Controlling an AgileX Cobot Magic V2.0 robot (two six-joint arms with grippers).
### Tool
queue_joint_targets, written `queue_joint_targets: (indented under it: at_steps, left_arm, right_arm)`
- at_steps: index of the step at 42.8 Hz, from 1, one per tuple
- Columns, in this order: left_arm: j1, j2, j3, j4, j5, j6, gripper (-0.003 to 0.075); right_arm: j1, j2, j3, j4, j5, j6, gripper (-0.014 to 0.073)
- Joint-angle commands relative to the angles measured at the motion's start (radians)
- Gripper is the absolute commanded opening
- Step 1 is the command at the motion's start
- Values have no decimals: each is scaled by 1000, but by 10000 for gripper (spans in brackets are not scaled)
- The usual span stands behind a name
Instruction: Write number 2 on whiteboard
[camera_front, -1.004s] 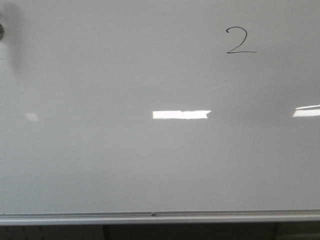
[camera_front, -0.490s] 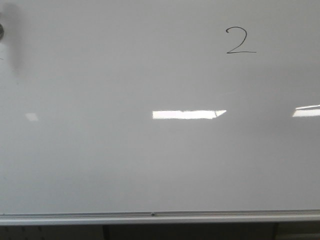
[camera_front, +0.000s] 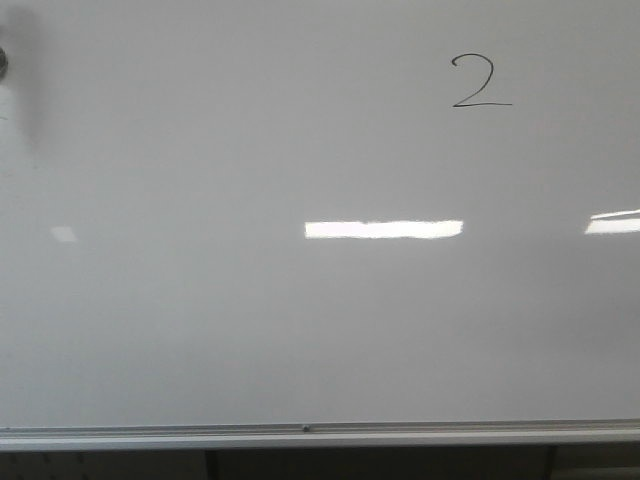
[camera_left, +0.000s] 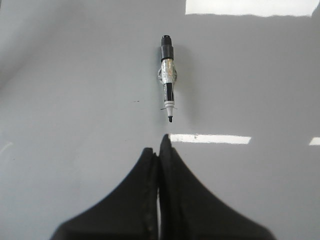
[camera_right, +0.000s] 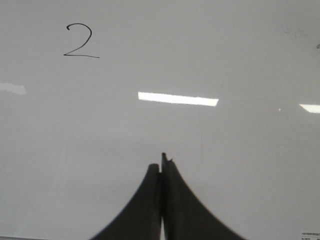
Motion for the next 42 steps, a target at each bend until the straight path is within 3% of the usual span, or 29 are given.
queue_joint_targets:
  at_steps: [1, 42]
  left_arm:
    - [-7, -26, 33, -8, -84, -1, -20]
    - [-7, -26, 33, -8, -84, -1, -20]
  right_arm:
    - [-16, -19, 33, 14, -198, -6, -69]
    - [-19, -19, 29, 21, -210, -6, -69]
